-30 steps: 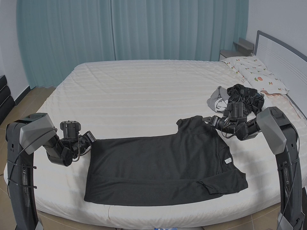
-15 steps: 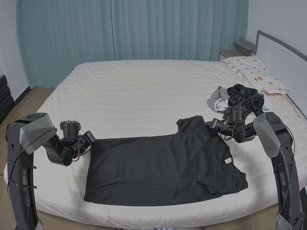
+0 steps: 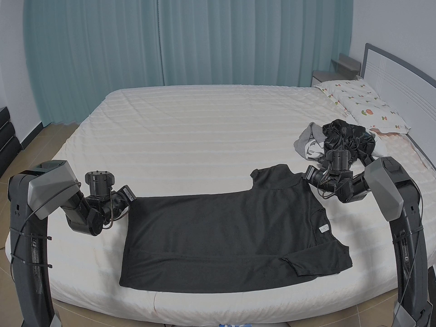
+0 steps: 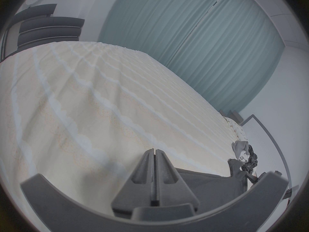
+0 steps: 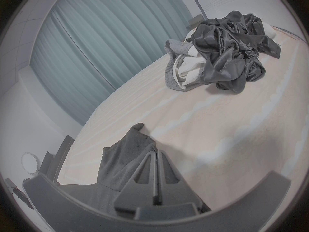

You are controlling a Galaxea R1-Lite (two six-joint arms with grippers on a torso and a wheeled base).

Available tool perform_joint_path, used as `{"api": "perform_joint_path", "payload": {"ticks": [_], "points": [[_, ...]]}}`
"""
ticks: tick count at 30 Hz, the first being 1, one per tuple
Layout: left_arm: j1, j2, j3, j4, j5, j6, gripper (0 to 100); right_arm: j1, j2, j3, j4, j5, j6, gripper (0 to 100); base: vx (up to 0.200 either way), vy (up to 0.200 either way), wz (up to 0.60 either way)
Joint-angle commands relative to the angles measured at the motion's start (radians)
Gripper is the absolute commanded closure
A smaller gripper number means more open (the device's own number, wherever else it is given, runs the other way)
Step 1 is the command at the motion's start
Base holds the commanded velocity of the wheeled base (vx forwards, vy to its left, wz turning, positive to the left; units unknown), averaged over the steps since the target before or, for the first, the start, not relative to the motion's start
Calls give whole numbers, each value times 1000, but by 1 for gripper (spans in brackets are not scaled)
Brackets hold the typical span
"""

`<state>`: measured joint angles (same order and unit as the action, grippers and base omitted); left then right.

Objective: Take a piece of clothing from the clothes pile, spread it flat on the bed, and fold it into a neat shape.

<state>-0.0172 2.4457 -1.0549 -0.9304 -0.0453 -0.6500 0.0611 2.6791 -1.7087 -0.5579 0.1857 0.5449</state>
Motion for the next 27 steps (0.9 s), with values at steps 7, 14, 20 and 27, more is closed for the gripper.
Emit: {"api": "perform_joint_path", "payload": {"ticks": [7, 14, 20, 27], "points": [[17, -14, -13, -5, -1, -2, 100, -9, -91, 169, -171, 3, 10, 100, 0, 0, 0], [31, -19, -22, -31, -1, -33, 100, -9, -97, 196, -241, -3, 10, 100, 0, 0, 0], [33, -14, -19, -31, -4, -33, 100, -18, -128, 261, -260, 4, 7, 100, 0, 0, 0], [26, -17, 1, -33, -4, -30, 100, -32, -183, 343, -260, 24, 6, 100, 0, 0, 0]]}}
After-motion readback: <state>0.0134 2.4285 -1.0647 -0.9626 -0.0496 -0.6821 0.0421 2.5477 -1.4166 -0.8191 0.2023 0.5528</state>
